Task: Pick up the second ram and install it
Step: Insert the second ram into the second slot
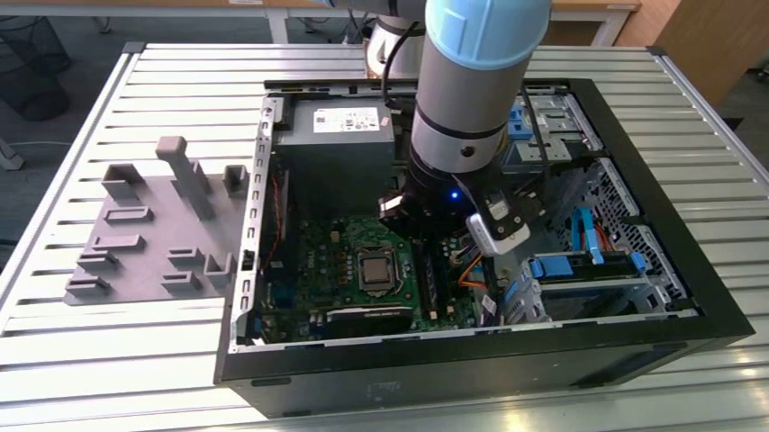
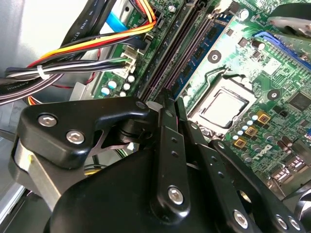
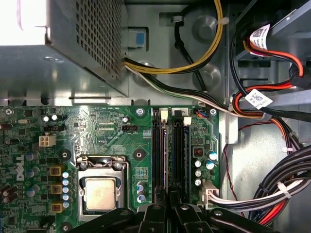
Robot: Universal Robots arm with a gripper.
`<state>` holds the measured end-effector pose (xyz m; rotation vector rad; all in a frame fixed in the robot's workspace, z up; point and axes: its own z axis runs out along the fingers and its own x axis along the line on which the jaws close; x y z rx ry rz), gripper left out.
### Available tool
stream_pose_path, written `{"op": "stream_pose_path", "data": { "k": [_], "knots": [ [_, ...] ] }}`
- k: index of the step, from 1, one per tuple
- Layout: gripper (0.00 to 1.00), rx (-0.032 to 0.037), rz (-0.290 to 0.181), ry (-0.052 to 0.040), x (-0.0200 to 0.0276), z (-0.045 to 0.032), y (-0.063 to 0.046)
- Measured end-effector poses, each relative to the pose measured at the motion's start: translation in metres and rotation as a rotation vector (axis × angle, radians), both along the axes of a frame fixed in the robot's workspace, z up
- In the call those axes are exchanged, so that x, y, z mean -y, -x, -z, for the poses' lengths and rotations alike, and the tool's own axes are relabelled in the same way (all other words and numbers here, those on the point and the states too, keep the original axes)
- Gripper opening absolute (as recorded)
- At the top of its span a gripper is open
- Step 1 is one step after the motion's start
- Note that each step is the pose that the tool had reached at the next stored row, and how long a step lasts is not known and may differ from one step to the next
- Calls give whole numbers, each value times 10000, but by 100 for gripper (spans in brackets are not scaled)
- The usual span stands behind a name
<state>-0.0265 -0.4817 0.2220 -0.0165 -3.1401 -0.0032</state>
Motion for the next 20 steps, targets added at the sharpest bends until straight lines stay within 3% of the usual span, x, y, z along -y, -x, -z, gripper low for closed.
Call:
{"op": "stream_pose_path", "data": {
  "k": [20],
  "knots": [
    [14, 1, 12, -3, 0, 41, 0]
  ]
}}
